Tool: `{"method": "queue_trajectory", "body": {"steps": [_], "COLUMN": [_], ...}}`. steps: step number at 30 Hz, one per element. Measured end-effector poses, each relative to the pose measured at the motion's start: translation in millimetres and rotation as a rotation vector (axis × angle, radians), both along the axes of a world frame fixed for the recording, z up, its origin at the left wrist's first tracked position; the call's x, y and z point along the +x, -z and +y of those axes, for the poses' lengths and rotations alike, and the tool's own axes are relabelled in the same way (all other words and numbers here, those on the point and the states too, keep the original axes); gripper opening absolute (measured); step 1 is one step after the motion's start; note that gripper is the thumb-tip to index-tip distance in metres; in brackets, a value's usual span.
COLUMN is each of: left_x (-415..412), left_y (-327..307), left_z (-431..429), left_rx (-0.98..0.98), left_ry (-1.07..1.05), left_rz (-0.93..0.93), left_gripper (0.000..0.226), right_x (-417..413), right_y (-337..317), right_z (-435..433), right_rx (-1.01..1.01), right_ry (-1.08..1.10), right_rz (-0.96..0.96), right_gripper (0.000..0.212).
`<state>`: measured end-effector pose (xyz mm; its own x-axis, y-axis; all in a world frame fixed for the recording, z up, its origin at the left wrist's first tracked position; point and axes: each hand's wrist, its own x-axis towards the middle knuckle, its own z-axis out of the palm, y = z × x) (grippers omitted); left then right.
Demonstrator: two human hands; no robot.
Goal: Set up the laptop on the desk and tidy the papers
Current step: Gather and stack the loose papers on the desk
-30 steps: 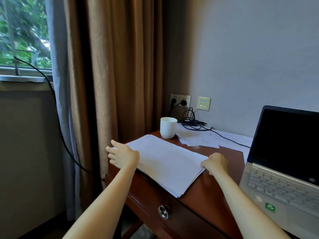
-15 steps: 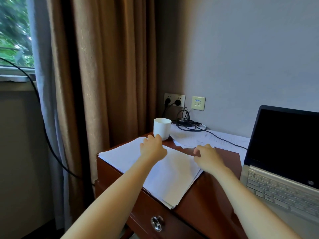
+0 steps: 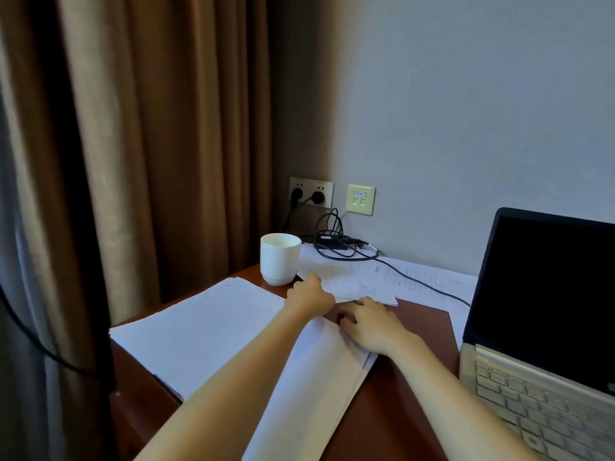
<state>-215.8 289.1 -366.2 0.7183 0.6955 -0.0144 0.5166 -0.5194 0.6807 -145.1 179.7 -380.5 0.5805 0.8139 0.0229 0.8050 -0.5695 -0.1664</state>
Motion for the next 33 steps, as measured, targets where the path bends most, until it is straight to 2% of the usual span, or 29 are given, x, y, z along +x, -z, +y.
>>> {"method": "queue_trajectory", "body": {"steps": [4,11,14,17,21,24,25,27,28,30,33], "left_x": [18.5,30.2,26.3,22.3,26.0,24.6,22.7,18.5,17.1,15.3,15.9], "left_y": [9.9,22.8,19.7,18.6,19.5,13.9,10.2,8.5,9.9,10.7,8.5], "left_z": [12.1,16.8,18.5,17.2,18.6,21.6,21.1,21.0,22.2,21.4,18.0], "left_rx": [-0.146,-0.486,-0.552,-0.591,-0.546,-0.809,-0.92,-1.071,-1.088,-1.116,-1.277], "left_ry": [-0.044,-0.038,0.022,0.029,-0.143,-0.251,-0.267,-0.308,-0.314,-0.311,-0.245], "left_rz": [-0.061,-0.515,-0.561,-0.598,-0.644,-0.7,-0.728,-0.778,-0.802,-0.799,-0.828], "left_gripper": [0.05,0.051,0.051,0.053,0.048,0.022,0.021,0.039,0.037,0.012,0.008], "right_x": [10.5,20.9,20.3,19.5,23.0,26.8,27.4,27.8,27.6,27.4,27.7], "right_y": [7.0,0.7,1.3,2.8,9.7,15.0,15.1,14.2,13.8,14.4,15.8], "right_z": [12.8,27.8,33.6,40.3,43.8,38.4,36.8,35.1,34.9,35.7,37.4], "right_rx": [0.016,-0.011,0.087,0.1,0.098,0.128,0.155,0.193,0.194,0.185,0.176], "right_ry": [-0.03,-0.073,-0.102,-0.096,0.044,0.086,0.092,0.106,0.108,0.099,0.102], "right_rz": [0.001,0.023,-0.008,-0.031,0.045,0.084,0.096,0.117,0.12,0.102,0.065], "right_gripper": [0.039,0.038,0.033,0.037,0.041,0.046,0.046,0.045,0.046,0.046,0.048]}}
